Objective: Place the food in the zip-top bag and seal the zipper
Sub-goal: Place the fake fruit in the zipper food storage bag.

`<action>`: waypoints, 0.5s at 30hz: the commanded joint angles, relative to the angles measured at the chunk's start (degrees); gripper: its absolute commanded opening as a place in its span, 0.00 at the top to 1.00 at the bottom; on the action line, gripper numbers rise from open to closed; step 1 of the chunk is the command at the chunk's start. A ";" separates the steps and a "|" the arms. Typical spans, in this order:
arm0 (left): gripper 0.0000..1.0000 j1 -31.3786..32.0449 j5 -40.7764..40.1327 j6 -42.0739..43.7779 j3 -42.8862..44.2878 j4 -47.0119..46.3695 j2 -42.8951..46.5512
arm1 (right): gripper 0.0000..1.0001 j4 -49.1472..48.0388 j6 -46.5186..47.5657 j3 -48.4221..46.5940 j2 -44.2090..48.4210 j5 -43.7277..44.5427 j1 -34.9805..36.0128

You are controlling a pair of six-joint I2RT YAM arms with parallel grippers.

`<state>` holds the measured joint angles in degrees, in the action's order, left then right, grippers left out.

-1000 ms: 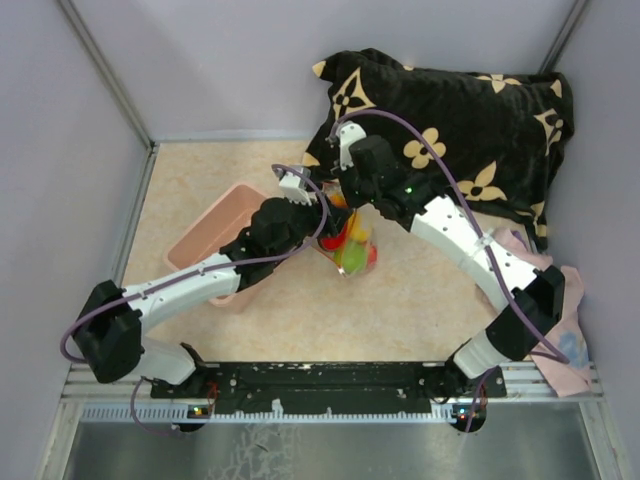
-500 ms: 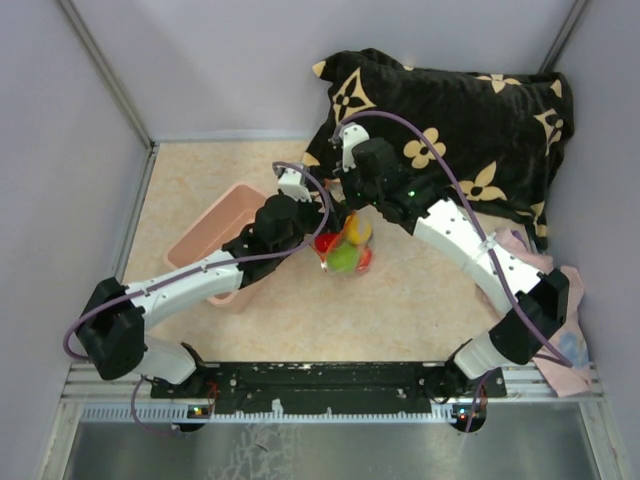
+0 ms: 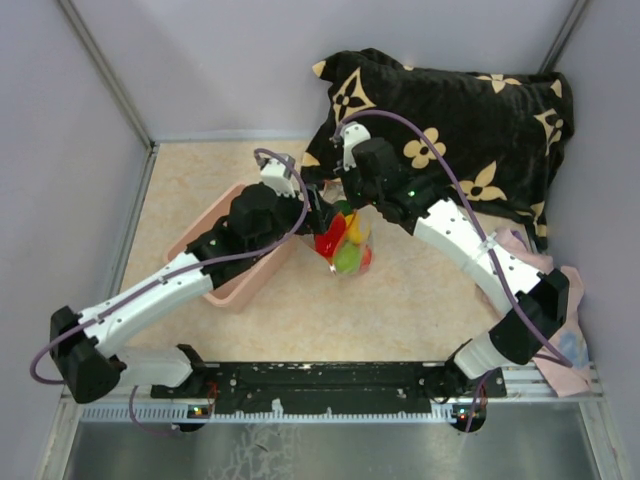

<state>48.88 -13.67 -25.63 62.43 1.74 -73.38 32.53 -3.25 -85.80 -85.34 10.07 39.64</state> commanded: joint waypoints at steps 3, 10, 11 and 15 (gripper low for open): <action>0.11 -0.08 -1.27 -2.13 5.13 22.96 2.95 | 1.00 -4.63 -0.81 -0.11 2.52 0.86 0.00; 0.20 -2.16 2.24 -4.90 6.69 28.70 -1.82 | 1.00 -6.56 -1.06 2.89 3.97 -0.07 -0.02; 0.23 -2.68 2.21 -4.95 7.14 28.82 -2.49 | 1.00 -6.71 -1.01 3.19 4.17 -0.21 -0.07; 0.42 -4.14 1.06 -4.25 8.26 28.14 -4.88 | 1.00 -7.43 -1.17 4.50 5.12 -0.97 -0.09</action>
<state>46.06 -12.47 -29.76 68.05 28.67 -77.10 29.15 -3.70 -81.38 -84.07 9.74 39.62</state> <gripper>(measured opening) 0.660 0.007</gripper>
